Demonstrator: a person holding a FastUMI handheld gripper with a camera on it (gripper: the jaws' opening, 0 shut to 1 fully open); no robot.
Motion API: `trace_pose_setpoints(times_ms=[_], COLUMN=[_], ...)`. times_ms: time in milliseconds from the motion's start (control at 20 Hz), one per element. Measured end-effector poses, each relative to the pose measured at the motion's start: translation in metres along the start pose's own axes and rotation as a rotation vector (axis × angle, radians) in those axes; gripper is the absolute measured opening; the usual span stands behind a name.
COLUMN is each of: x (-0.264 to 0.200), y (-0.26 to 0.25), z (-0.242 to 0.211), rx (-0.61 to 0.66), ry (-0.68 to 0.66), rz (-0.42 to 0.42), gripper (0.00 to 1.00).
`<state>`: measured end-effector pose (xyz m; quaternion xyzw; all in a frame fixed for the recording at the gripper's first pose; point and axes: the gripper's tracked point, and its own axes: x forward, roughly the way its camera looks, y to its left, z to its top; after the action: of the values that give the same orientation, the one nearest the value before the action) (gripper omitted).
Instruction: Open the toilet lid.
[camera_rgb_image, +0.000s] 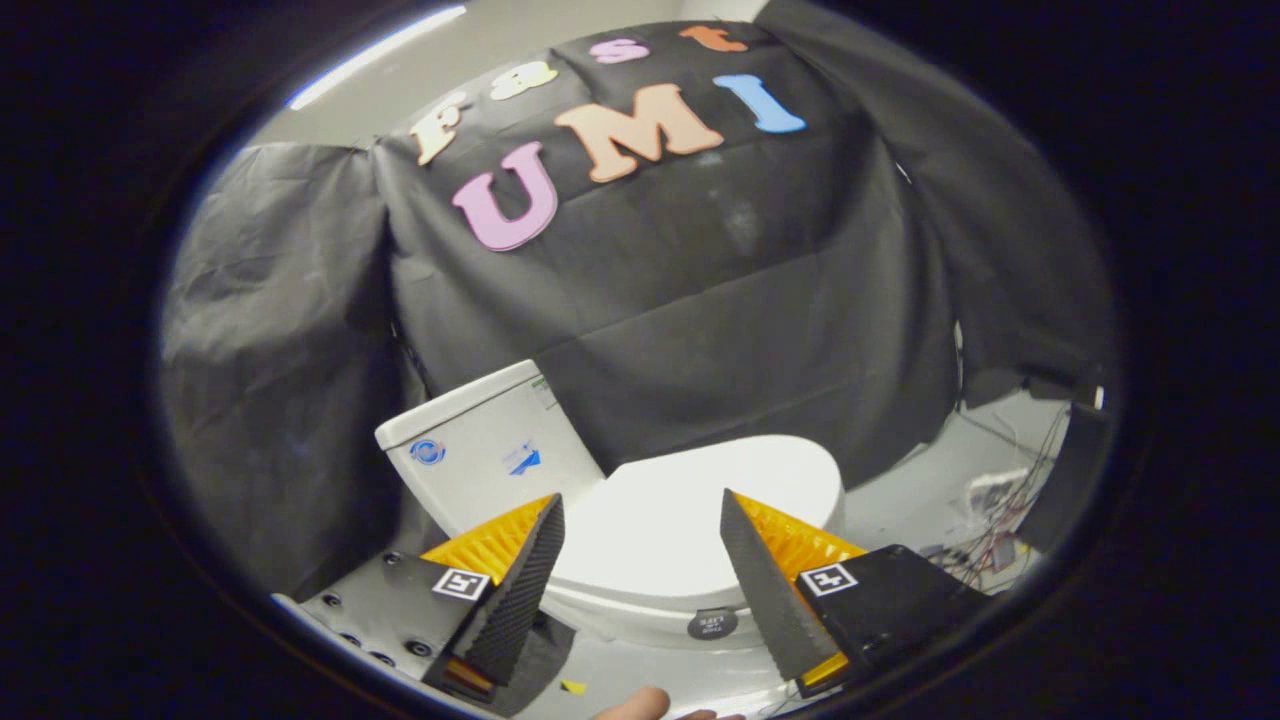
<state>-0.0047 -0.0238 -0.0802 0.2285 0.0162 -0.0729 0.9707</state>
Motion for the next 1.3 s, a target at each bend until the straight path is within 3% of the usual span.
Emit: trace_pose_setpoints(times_ms=[100, 250, 500, 800, 950, 1100, 1250, 1300], x=[0.003, 0.011, 0.019, 0.015, 0.019, 0.027, 0.038, 0.052], y=[-0.008, -0.012, -0.033, -0.078, -0.078, -0.079, -0.075, -0.08], z=[-0.002, -0.015, -0.048, -0.109, -0.14, -0.164, -0.163, -0.177], rx=[0.049, 0.227, 0.424, 0.623, 0.733, 0.79, 0.958, 0.983], ry=[-0.011, -0.016, 0.008, 0.074, 0.165, 0.212, 0.143, 0.174], rz=[-0.007, 0.014, -0.025, -0.182, -0.212, -0.233, -0.18, -0.22], gripper=[0.96, 0.95, 0.94, 0.94, 0.94, 0.77, 0.76, 0.6])
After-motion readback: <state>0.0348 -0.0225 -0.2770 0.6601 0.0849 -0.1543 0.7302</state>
